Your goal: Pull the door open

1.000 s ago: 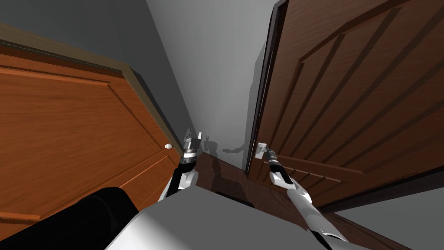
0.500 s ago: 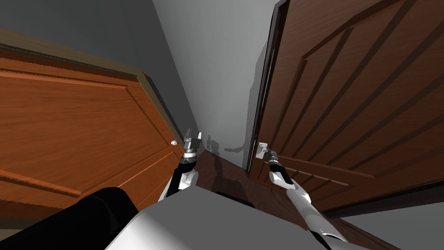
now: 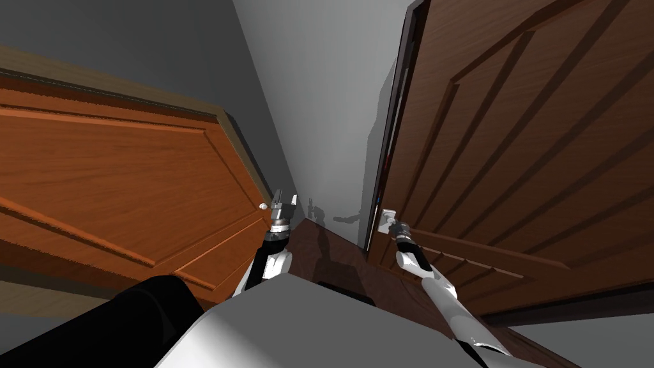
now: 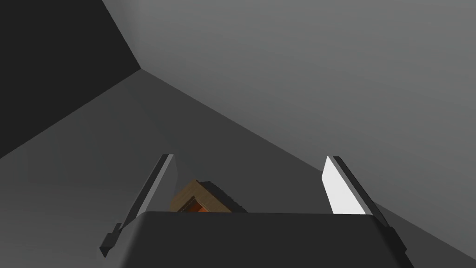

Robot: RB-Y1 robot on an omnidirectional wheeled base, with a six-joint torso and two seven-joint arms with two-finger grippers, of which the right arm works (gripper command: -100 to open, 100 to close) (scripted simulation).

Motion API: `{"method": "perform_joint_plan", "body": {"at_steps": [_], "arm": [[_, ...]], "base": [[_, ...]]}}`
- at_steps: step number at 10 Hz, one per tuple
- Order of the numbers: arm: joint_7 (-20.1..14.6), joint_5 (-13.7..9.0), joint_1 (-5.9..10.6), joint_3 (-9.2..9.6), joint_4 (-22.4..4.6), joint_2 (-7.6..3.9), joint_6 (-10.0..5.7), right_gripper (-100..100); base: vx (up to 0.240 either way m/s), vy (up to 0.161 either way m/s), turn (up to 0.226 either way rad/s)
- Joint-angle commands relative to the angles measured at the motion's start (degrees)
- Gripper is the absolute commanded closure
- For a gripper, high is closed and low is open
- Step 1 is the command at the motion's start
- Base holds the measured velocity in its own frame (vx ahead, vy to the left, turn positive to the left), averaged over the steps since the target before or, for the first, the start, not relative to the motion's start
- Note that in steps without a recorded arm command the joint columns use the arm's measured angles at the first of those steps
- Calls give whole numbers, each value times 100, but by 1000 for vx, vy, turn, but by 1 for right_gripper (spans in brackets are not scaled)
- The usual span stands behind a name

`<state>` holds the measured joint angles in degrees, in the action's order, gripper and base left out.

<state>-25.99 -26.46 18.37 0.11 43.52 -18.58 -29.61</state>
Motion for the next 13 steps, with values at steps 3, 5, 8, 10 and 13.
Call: {"method": "perform_joint_plan", "body": {"at_steps": [3,5,8,10,13], "arm": [[-562,-324,77,91,27,29,-91,100],[-600,-324,77,91,27,29,-91,100],[-835,-482,76,107,36,32,-75,100],[-1062,-627,76,122,44,34,-61,100],[-1445,-968,47,149,20,196,-8,-100]], "base": [[-49,-28,81],[-35,-16,34],[-9,-1,21],[-66,-43,106],[-89,-34,-22]]}}
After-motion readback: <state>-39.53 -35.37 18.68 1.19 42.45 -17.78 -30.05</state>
